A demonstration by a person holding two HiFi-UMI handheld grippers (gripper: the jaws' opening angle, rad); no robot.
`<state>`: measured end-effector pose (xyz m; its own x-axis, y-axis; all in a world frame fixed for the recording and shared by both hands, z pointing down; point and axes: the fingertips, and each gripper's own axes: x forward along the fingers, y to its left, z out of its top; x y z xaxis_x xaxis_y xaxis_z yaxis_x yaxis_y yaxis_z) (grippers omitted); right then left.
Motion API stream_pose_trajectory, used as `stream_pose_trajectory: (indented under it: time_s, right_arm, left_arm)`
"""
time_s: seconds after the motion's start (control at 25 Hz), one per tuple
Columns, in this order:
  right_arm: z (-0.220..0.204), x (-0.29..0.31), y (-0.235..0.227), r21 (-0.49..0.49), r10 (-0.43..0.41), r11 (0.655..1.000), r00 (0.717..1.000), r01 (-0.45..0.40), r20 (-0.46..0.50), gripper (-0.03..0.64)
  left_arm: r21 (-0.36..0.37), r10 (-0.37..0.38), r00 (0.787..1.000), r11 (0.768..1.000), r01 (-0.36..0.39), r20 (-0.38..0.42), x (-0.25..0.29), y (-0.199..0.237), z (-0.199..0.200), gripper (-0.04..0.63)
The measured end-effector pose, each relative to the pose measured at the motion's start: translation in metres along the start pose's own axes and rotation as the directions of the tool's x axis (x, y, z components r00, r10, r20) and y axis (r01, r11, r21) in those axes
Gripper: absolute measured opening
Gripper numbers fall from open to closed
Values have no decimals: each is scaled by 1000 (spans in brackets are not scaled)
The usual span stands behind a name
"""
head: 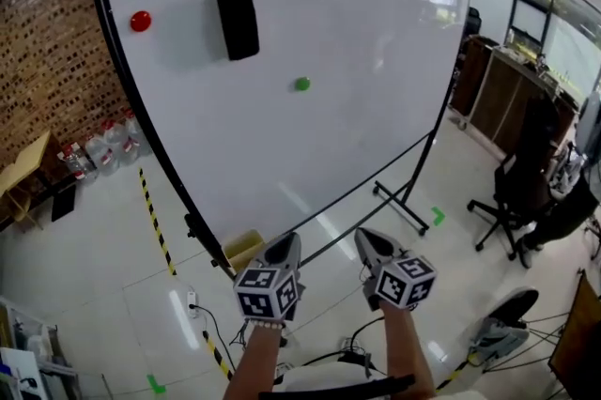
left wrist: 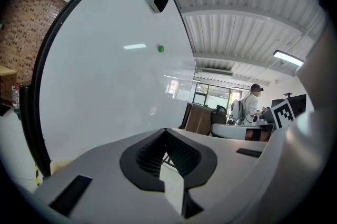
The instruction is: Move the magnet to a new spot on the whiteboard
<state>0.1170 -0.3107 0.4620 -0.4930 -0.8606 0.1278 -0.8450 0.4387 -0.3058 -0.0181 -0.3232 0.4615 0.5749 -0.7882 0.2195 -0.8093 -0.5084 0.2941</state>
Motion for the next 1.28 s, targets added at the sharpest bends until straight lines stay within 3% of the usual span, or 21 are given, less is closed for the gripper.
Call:
stream_pose_trajectory:
  time_s: [0.36, 0.52, 0.68, 1.0, 1.28]
  right_arm:
    - [76, 49, -18, -94, 36, 995, 994, -27, 102, 80]
    - [121, 75, -12, -130, 87, 989, 986, -69, 139, 148]
    - [165, 100, 5, -233, 125, 969, 978, -84, 168, 215]
    - [230, 142, 44, -393, 150, 918, 968, -59, 203, 219]
    - [247, 172, 54, -435, 141, 899, 972, -47, 185, 218]
  left_arm:
    - [5, 37, 999, 999, -37, 3, 36, 12, 26, -11]
    - [8, 49, 999, 999, -49, 0, 46, 21, 38, -11]
    - [-10, 39, 999, 999, -39, 18, 51, 22, 46, -11]
    - [-2, 40, 998, 999, -40, 45, 47, 27, 57, -11]
    - [-12, 51, 998, 999, -51, 39, 49, 34, 57, -11]
